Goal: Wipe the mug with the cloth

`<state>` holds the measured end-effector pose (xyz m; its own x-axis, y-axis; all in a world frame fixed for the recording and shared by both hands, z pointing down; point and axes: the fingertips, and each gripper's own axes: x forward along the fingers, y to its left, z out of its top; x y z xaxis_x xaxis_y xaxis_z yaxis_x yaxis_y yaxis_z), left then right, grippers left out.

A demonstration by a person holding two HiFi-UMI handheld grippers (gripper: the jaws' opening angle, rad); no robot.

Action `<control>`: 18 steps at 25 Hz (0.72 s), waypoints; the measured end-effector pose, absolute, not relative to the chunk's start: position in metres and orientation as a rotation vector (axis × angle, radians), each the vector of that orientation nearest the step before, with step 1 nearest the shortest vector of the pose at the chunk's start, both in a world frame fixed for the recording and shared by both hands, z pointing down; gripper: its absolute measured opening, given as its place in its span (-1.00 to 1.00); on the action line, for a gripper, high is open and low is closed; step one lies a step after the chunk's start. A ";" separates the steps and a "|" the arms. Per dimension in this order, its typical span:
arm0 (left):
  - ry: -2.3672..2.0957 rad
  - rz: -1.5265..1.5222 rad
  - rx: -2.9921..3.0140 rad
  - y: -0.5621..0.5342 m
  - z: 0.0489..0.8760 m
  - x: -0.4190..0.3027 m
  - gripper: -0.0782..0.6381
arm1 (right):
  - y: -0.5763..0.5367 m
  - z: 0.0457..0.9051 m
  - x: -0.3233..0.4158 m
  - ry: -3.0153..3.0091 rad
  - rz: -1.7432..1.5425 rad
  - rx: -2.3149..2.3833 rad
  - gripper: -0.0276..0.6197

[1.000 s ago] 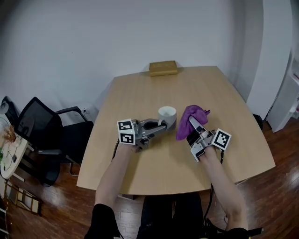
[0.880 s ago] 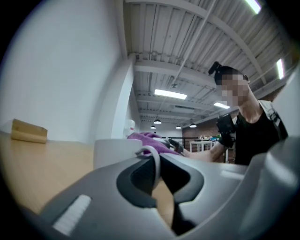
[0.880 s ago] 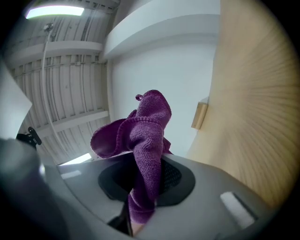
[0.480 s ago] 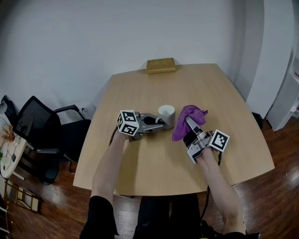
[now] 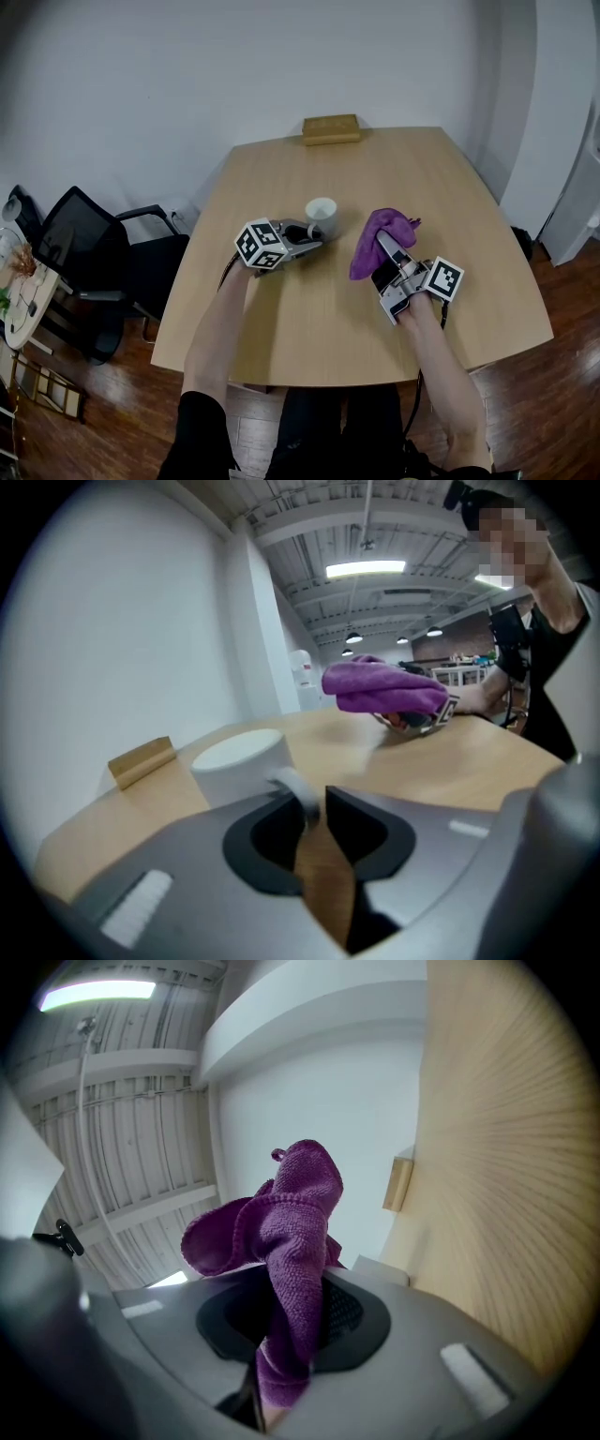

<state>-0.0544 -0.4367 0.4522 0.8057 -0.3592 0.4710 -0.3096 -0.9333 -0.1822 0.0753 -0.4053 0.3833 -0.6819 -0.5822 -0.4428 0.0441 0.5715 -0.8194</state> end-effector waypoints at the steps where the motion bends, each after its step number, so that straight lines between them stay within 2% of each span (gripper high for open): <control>1: 0.522 -0.794 -2.901 -0.434 0.453 -0.056 -0.46 | -0.405 0.383 0.075 2.084 -1.113 -0.428 -0.69; 3: 0.523 -0.761 -2.934 -0.430 0.449 -0.059 -0.33 | -0.405 0.383 0.076 2.089 -1.112 -0.428 -0.69; 7: 0.821 -0.641 -2.947 -0.442 0.437 -0.069 -0.32 | -0.405 0.382 0.075 2.097 -1.108 -0.428 -0.69; 11: 1.165 -0.608 -2.888 -0.452 0.435 -0.081 -0.55 | -0.405 0.381 0.075 2.097 -1.100 -0.420 -0.69; 18: 1.502 -0.627 -2.756 -0.477 0.433 -0.122 -0.53 | -0.404 0.380 0.075 2.097 -1.095 -0.422 -0.69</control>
